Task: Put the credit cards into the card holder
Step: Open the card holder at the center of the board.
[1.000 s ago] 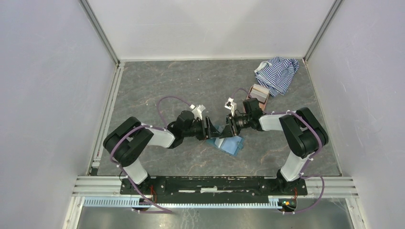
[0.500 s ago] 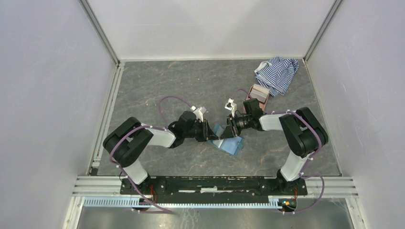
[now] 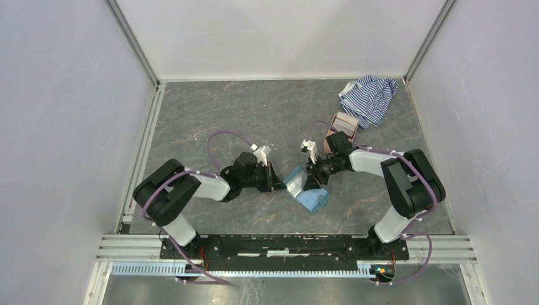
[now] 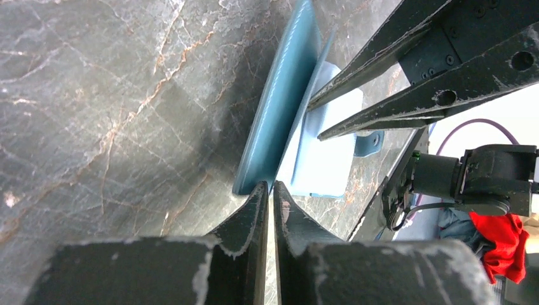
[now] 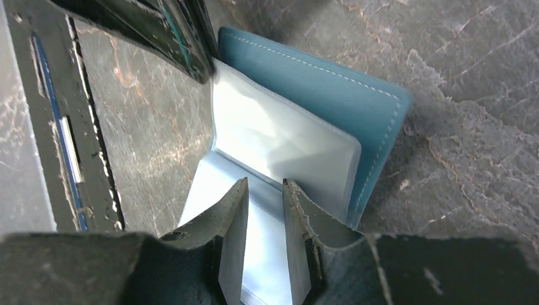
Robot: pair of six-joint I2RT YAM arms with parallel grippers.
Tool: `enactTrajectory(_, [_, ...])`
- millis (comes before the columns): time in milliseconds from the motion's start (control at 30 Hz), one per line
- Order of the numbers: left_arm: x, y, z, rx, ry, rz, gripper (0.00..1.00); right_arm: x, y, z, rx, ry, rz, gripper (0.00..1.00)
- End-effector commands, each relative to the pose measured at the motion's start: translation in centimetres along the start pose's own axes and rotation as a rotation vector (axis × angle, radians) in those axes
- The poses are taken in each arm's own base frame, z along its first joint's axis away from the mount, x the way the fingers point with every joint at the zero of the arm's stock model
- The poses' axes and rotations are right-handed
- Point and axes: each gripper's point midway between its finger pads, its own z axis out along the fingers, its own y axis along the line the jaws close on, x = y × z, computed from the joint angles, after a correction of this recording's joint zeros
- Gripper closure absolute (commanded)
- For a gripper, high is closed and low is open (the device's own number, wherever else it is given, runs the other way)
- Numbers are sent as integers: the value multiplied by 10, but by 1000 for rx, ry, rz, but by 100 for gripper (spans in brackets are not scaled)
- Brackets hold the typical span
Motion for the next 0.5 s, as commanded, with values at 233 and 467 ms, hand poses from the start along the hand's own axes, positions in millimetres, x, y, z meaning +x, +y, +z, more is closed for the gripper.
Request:
enactTrajectory(233, [-3, -18, -5, 105, -77, -26, 87, 0, -3, -17, 67, 30, -141, 59])
enactTrajectory(467, [-23, -41, -24, 183, -187, 61, 68, -23, 4, -14, -17, -53, -75, 58])
